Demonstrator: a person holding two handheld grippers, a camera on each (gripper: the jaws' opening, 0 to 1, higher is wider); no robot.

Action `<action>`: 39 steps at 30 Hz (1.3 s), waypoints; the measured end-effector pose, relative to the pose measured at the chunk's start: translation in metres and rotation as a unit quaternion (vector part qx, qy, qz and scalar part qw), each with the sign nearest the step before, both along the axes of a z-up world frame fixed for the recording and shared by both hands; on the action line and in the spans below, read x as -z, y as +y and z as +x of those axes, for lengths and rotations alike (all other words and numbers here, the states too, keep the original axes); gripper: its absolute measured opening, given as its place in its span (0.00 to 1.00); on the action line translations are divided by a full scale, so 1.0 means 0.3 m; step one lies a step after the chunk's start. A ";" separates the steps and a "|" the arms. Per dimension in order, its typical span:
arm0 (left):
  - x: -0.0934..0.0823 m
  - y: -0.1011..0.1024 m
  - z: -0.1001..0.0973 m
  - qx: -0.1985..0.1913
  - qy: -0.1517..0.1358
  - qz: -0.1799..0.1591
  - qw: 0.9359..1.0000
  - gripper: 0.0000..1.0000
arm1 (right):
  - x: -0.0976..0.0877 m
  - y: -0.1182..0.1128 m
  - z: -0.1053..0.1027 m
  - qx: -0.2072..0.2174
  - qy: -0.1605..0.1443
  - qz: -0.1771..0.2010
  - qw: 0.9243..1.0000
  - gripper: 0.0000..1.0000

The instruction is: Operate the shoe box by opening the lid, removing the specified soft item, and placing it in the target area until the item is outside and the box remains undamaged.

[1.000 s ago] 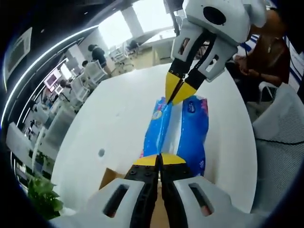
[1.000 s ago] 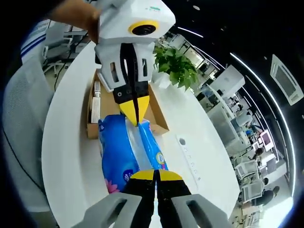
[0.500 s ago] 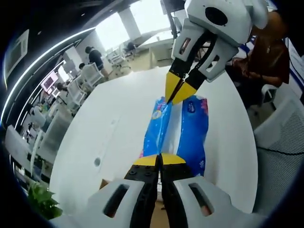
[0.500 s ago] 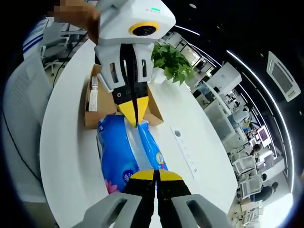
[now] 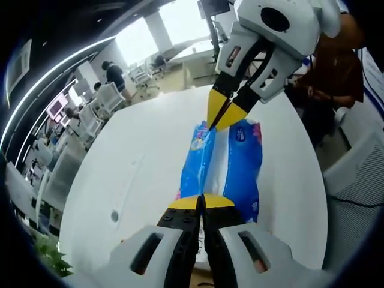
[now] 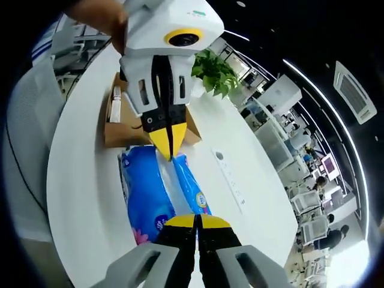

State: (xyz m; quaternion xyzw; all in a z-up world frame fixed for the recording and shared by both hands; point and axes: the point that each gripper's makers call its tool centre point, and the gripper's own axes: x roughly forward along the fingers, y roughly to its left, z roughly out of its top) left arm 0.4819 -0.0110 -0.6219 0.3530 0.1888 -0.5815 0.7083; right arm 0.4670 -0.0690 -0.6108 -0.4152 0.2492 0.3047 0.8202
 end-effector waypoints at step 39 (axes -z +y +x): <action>0.246 -0.224 0.014 0.034 0.033 0.025 0.999 0.00 | 0.241 -0.223 0.024 0.027 0.029 -0.015 0.999 0.00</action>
